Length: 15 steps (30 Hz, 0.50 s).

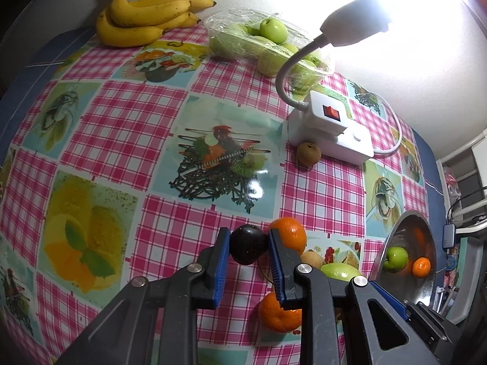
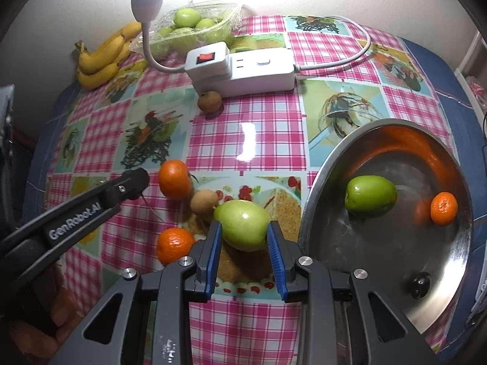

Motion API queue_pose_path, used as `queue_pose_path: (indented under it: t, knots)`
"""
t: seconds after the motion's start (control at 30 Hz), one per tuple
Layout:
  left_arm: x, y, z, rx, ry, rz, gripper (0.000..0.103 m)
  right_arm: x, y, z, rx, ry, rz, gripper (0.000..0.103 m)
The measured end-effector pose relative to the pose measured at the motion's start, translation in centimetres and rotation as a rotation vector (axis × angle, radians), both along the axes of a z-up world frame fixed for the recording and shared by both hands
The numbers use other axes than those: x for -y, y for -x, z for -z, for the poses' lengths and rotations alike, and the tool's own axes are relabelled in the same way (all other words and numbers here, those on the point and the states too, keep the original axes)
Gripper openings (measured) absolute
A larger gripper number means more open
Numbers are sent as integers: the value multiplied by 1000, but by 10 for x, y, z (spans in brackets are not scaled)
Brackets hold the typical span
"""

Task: Organize fruits
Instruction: 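Grasp the large green mango with the right tool while the left tool grasps a dark plum, then lift the mango with the right tool while the left tool lifts the plum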

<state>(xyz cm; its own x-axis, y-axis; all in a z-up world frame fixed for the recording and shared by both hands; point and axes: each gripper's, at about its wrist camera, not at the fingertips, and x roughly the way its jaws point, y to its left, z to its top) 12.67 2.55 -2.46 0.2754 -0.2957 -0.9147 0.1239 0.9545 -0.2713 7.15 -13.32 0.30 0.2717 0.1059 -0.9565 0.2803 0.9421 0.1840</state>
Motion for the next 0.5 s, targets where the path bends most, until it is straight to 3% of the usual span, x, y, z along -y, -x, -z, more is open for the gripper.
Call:
queue_pose_path:
  t: [0.13, 0.5]
  knots:
    - [-5, 4, -1, -6, -1, -16, 27, 7, -2, -8, 48, -19, 21, 32]
    - [-11, 7, -4, -6, -1, -32, 27, 6, -7, 13, -1, -11, -3, 44]
